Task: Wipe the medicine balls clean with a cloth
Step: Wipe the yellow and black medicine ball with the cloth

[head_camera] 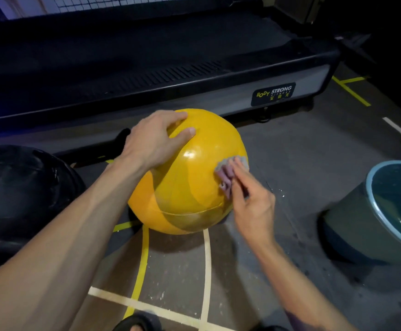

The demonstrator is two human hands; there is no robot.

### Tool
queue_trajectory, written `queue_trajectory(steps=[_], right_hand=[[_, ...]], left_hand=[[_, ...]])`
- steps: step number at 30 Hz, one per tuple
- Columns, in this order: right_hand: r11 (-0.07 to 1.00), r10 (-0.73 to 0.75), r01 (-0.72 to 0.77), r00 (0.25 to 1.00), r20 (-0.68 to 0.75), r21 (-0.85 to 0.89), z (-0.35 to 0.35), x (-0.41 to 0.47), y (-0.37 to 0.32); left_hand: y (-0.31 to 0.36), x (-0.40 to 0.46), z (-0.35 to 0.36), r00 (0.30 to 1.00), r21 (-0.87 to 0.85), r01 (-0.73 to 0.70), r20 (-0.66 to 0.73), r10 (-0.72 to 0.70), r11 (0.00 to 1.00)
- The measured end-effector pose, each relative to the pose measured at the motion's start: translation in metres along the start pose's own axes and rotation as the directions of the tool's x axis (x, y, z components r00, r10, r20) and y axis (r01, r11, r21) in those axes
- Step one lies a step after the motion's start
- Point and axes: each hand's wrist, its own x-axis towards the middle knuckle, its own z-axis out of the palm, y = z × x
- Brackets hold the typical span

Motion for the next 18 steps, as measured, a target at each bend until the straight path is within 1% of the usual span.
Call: queue_trajectory(steps=[2, 4, 5, 6, 8, 10, 11, 13, 15, 16, 17, 18], right_hand=[[0.998, 0.044, -0.047, 0.998, -0.049, -0.051, -0.006, 0.019, 0.003], [0.994, 0.069, -0.074, 0.995, -0.07, -0.076, -0.008, 0.033, 0.006], [0.992, 0.089, -0.096, 0.993, -0.083, -0.083, -0.008, 0.038, 0.008], [0.989, 0.112, -0.121, 0.989, -0.101, -0.088, -0.008, 0.042, 0.009], [0.986, 0.134, -0.147, 0.981, -0.137, -0.083, -0.004, 0.042, 0.003], [0.993, 0.062, -0.077, 0.986, -0.153, -0.091, 0.004, 0.029, -0.003], [0.995, 0.0, -0.012, 0.992, -0.124, -0.096, 0.01, 0.016, -0.006], [0.987, -0.145, 0.146, 0.989, 0.014, -0.067, 0.019, -0.01, -0.005], [0.957, -0.264, 0.277, 0.955, 0.133, -0.087, 0.015, -0.014, 0.003], [0.953, -0.271, 0.286, 0.953, 0.137, -0.101, 0.009, -0.004, 0.008], [0.966, -0.225, 0.235, 0.97, 0.094, -0.109, 0.004, 0.01, 0.012], [0.984, -0.137, 0.137, 0.991, 0.013, -0.109, 0.0, 0.027, 0.014]], left_hand=[[0.003, -0.007, -0.012, 0.997, -0.082, -0.077, 0.0, 0.077, 0.994], [-0.007, -0.019, -0.018, 0.987, -0.023, -0.126, 0.095, 0.128, 0.992], [-0.014, -0.024, -0.015, 0.981, 0.005, -0.128, 0.15, 0.126, 0.992], [-0.02, -0.028, -0.01, 0.979, 0.006, -0.117, 0.169, 0.115, 0.993], [-0.027, -0.032, 0.001, 0.989, -0.025, -0.08, 0.119, 0.082, 0.997], [-0.026, -0.026, 0.004, 0.994, -0.018, -0.067, 0.084, 0.068, 0.998], [-0.024, -0.022, 0.004, 0.995, -0.008, -0.064, 0.077, 0.064, 0.998], [-0.023, -0.015, 0.003, 0.996, -0.003, -0.057, 0.064, 0.057, 0.998], [-0.022, -0.008, 0.003, 0.996, 0.001, -0.052, 0.071, 0.052, 0.999], [-0.02, -0.006, 0.004, 0.996, 0.002, -0.051, 0.079, 0.051, 0.999], [-0.018, -0.004, 0.005, 0.995, 0.005, -0.048, 0.083, 0.047, 0.999], [-0.015, -0.004, 0.005, 0.996, 0.01, -0.04, 0.084, 0.039, 0.999]])
